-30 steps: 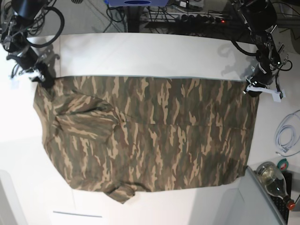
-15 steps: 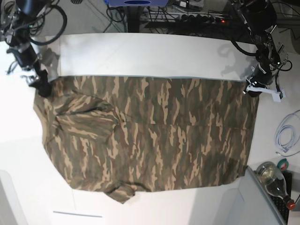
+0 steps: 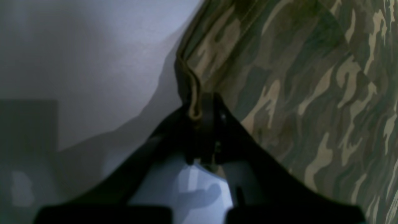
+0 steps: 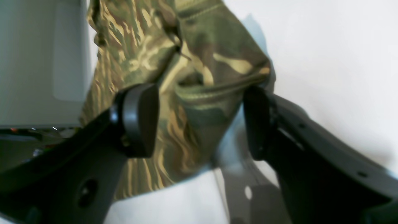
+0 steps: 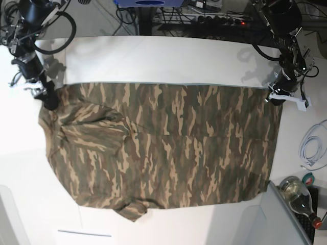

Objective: Layout the t-shirt on the table in an organized manner, then fold the t-shirt properly
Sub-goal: 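Regrasp the shirt edge with both grippers and drag it away from the hem, then pull the shirt edge further with both grippers, then release, then move the right gripper to the shirt's side edge and grasp it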

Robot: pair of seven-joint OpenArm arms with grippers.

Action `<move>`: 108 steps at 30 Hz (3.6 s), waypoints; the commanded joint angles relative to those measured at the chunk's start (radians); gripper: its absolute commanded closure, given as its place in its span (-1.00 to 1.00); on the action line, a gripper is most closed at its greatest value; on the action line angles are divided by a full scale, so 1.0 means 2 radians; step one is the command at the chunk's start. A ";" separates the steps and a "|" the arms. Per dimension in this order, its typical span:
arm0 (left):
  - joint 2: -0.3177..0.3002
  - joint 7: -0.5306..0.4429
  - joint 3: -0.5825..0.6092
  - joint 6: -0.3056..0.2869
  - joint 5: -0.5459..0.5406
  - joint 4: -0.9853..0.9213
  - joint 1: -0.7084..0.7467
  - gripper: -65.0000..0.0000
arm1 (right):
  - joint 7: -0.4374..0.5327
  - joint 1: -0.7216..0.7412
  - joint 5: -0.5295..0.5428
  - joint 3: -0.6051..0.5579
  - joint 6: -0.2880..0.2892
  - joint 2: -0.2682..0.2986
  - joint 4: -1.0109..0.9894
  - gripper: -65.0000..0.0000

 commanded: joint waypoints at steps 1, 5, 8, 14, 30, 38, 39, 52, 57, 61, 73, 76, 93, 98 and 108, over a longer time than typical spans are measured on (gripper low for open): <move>-0.009 -0.001 -0.002 0.001 0.002 0.007 -0.002 1.00 | -0.016 -0.018 -0.029 0.002 -0.025 0.002 0.012 -0.22; -0.009 -0.001 -0.002 0.001 0.003 0.008 -0.002 1.00 | -0.004 -0.031 -0.031 0.029 -0.025 -0.001 0.034 -0.33; -0.009 -0.001 -0.002 0.001 0.003 0.008 -0.002 1.00 | -0.004 -0.031 -0.031 0.038 -0.025 0.003 0.034 -0.55; -0.009 -0.001 -0.001 0.001 0.003 0.007 -0.003 1.00 | -0.005 -0.015 -0.033 0.036 -0.025 0.010 0.027 -0.56; -0.012 -0.001 -0.002 0.001 0.003 0.006 -0.002 1.00 | -0.013 -0.005 -0.032 0.004 -0.022 0.008 -0.055 -0.56; -0.012 -0.001 -0.002 0.001 0.003 0.006 -0.002 1.00 | -0.021 -0.016 -0.031 -0.023 -0.022 0.007 -0.054 -0.56; -0.012 -0.001 -0.002 0.001 0.003 0.006 -0.002 1.00 | -0.021 -0.016 -0.031 -0.023 -0.022 0.007 -0.054 -0.56; -0.013 -0.001 -0.001 0.001 0.003 0.010 0.010 1.00 | -0.021 -0.017 -0.031 -0.025 -0.025 0.010 -0.054 0.94; -0.012 0.000 -0.002 0.001 0.002 0.041 0.042 1.00 | -0.032 -0.027 -0.031 -0.021 -0.023 0.022 -0.049 1.00; -0.011 0.039 -0.004 0.001 0.000 0.100 0.083 1.00 | -0.065 -0.059 -0.029 -0.020 -0.022 0.022 0.013 1.00; -0.001 0.046 -0.024 0.001 0.000 0.137 0.131 1.00 | -0.077 -0.126 -0.029 -0.020 -0.024 -0.004 0.141 1.00; -0.001 0.046 -0.022 0.001 0.000 0.136 0.131 1.00 | -0.077 -0.132 -0.029 -0.019 -0.025 -0.004 0.141 1.00; -0.003 0.049 -0.021 0.003 0.004 0.140 0.130 0.90 | -0.077 -0.143 -0.014 0.024 -0.025 -0.046 0.205 0.23; -0.002 0.049 -0.023 0.003 0.002 0.149 0.131 -0.06 | -0.077 -0.147 -0.011 0.043 -0.024 -0.066 0.263 -0.08; -0.004 0.049 -0.107 0.003 0.004 0.225 0.138 -0.25 | -0.074 -0.072 -0.015 0.037 -0.025 -0.007 0.243 -0.09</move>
